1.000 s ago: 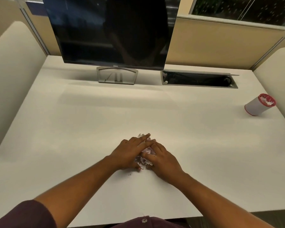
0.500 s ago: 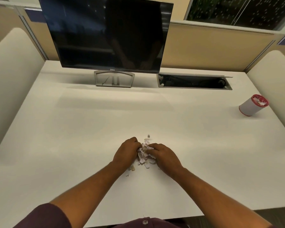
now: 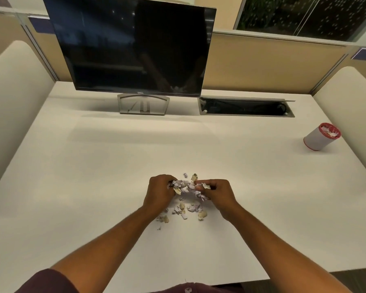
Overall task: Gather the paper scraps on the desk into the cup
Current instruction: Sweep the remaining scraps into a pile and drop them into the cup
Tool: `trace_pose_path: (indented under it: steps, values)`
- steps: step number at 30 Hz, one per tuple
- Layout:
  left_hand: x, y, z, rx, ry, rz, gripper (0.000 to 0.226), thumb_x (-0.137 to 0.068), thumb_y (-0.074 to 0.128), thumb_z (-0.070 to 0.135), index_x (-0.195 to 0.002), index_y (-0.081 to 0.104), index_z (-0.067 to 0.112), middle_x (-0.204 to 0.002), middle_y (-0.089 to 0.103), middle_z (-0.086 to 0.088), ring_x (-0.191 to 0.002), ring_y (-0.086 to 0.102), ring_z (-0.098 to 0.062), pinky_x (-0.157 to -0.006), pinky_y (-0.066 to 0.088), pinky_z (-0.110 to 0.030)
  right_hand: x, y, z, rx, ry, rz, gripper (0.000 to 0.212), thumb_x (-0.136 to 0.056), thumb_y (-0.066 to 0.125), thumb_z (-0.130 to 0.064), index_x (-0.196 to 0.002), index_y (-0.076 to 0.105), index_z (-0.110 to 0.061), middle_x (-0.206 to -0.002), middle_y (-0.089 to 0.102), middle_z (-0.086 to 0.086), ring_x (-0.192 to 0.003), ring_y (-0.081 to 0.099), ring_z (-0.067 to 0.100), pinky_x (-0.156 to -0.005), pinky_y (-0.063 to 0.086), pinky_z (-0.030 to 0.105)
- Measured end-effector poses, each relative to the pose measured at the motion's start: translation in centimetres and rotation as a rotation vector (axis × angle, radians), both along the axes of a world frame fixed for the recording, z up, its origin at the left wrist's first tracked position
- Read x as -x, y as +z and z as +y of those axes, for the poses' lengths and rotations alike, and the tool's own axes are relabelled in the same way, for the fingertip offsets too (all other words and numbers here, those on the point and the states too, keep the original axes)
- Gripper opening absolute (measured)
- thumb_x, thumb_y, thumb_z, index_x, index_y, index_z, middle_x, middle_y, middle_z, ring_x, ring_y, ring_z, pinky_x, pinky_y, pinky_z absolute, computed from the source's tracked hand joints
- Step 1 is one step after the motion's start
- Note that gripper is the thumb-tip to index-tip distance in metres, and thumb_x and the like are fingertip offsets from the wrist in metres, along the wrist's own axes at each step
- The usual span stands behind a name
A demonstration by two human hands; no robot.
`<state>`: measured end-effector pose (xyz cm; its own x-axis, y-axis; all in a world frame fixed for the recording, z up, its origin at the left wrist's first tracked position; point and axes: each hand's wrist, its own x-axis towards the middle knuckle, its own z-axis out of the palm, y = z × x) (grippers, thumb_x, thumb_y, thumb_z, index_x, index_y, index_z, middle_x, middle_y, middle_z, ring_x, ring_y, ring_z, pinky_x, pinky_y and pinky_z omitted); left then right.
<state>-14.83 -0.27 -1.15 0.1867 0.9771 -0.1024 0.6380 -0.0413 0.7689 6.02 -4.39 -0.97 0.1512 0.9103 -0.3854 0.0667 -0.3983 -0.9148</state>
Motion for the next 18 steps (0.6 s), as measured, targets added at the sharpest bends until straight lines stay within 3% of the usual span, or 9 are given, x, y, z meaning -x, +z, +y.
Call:
trace_pose_path:
  steps: [2, 8, 12, 15, 18]
  values:
    - [-1.0, 0.4, 0.2, 0.004, 0.048, -0.053, 0.034, -0.068, 0.071, -0.006, -0.096, 0.08, 0.01, -0.092, 0.078, -0.003, -0.081, 0.066, -0.012, -0.072, 0.047, -0.016, -0.7, 0.2, 0.0, 0.026, -0.043, 0.152, 0.023, -0.072, 0.086, -0.019, -0.095, 0.083, -0.016, -0.098, 0.08, 0.009, -0.089, 0.076, 0.02, -0.072, 0.058, 0.028]
    - [-5.0, 1.6, 0.7, 0.039, 0.093, -0.087, 0.026, -0.076, 0.076, 0.001, -0.098, 0.079, 0.013, -0.096, 0.078, -0.001, -0.084, 0.067, -0.011, -0.078, 0.05, -0.021, -3.9, 0.4, 0.7, 0.069, -0.091, 0.299, 0.019, -0.084, 0.078, -0.006, -0.103, 0.08, -0.007, -0.102, 0.078, 0.017, -0.087, 0.075, 0.027, -0.076, 0.06, 0.036]
    - [-8.7, 2.1, 1.2, 0.099, 0.124, -0.137, 0.019, -0.075, 0.082, 0.008, -0.09, 0.08, 0.018, -0.085, 0.077, 0.003, -0.08, 0.07, -0.012, -0.069, 0.051, -0.022, -7.6, 0.6, 0.9, 0.067, -0.114, 0.361, 0.02, -0.084, 0.076, -0.006, -0.104, 0.079, -0.003, -0.102, 0.078, 0.02, -0.083, 0.074, 0.026, -0.071, 0.06, 0.034]
    - [-12.4, 2.8, 1.5, 0.137, 0.147, -0.182, 0.018, -0.072, 0.084, 0.009, -0.087, 0.08, 0.019, -0.079, 0.077, 0.004, -0.076, 0.072, -0.013, -0.073, 0.059, -0.031, -11.4, 1.0, 1.1, 0.049, -0.109, 0.409, 0.026, -0.082, 0.077, -0.008, -0.107, 0.077, 0.002, -0.1, 0.077, 0.02, -0.078, 0.072, 0.026, -0.065, 0.058, 0.032]
    - [-17.1, 3.5, 1.6, 0.165, 0.184, -0.278, 0.013, -0.073, 0.087, 0.021, -0.083, 0.079, 0.019, -0.07, 0.076, 0.003, -0.068, 0.074, -0.013, -0.067, 0.06, -0.029, -16.3, 1.6, 1.3, 0.041, -0.095, 0.426, 0.033, -0.079, 0.078, -0.011, -0.108, 0.075, 0.006, -0.1, 0.076, 0.021, -0.076, 0.07, 0.026, -0.063, 0.056, 0.031]
